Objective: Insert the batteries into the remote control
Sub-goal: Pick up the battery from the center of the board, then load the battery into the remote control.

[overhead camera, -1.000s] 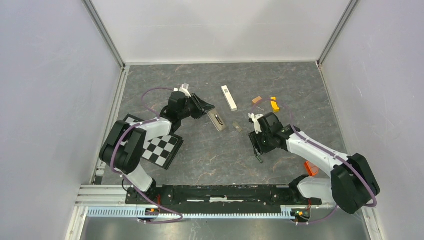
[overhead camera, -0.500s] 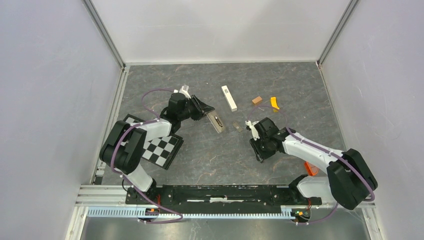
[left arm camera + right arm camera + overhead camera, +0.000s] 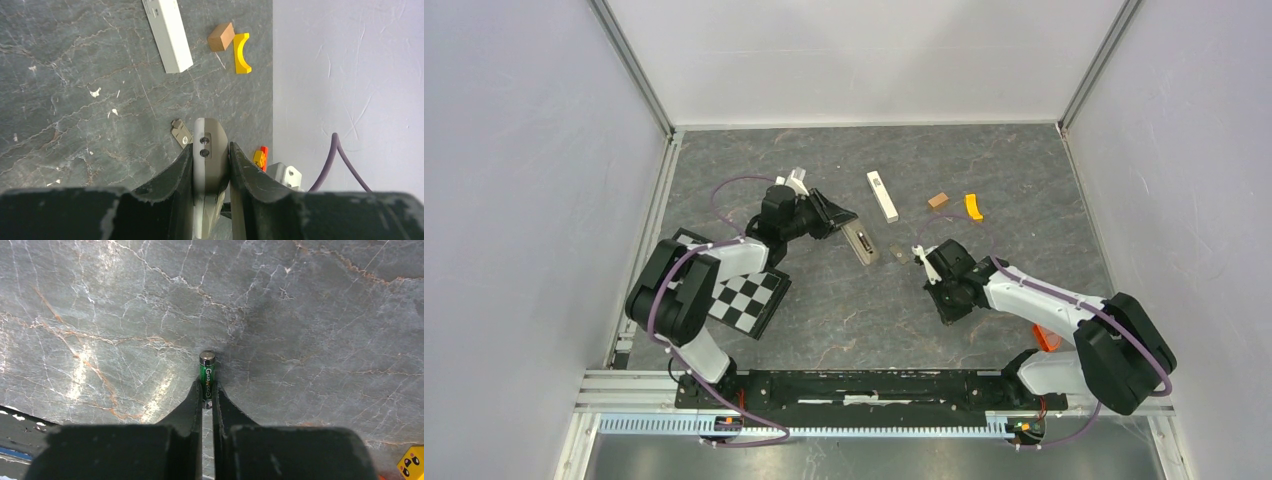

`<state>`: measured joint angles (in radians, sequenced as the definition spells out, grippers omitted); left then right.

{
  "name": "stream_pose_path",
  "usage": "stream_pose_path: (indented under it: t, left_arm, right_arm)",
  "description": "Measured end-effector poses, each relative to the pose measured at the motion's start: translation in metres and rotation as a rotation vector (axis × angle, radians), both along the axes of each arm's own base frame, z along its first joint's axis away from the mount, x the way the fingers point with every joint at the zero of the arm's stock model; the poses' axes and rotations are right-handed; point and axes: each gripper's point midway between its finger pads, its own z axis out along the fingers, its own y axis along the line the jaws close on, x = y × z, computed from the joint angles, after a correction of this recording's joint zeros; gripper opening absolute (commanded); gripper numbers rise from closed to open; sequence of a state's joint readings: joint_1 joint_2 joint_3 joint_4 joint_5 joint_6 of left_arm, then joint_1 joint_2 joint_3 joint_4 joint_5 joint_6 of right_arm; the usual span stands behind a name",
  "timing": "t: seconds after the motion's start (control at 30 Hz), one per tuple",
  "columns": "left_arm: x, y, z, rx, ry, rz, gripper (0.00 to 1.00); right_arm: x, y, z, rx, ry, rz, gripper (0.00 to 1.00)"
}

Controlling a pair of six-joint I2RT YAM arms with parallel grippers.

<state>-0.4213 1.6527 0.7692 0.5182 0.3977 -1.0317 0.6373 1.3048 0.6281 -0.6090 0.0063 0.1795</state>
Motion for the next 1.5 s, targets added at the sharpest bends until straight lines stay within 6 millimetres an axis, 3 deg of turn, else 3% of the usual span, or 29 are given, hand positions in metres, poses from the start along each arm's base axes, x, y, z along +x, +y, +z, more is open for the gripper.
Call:
stream_pose_path:
  t: [0.2, 0.4, 0.83, 1.07, 1.3, 1.5]
  left_arm:
    - [-0.012, -0.016, -0.014, -0.015, 0.031, -0.076, 0.02]
    - [-0.033, -0.047, -0.029, -0.066, 0.059, -0.202, 0.02]
    - [-0.052, -0.086, -0.066, -0.124, 0.095, -0.308, 0.02]
    - [-0.054, -0.096, -0.062, -0.192, 0.064, -0.329, 0.02]
    - [-0.053, -0.1, -0.05, -0.231, 0.018, -0.342, 0.02]
    - [-0.057, -0.102, -0.056, -0.236, 0.021, -0.35, 0.02]
  right_arm:
    - [0.002, 0.001, 0.001, 0.0, -0.013, -0.033, 0.0]
    - [0.009, 0.007, 0.006, 0.021, -0.033, -0.047, 0.0]
    - [0.038, 0.054, 0.047, 0.216, -0.087, -0.045, 0.0]
    - [0.052, 0.077, 0.057, 0.292, -0.098, -0.044, 0.0]
    - [0.059, 0.083, 0.052, 0.294, -0.091, -0.051, 0.0]
    - [0.066, 0.088, 0.055, 0.304, -0.105, -0.053, 0.03]
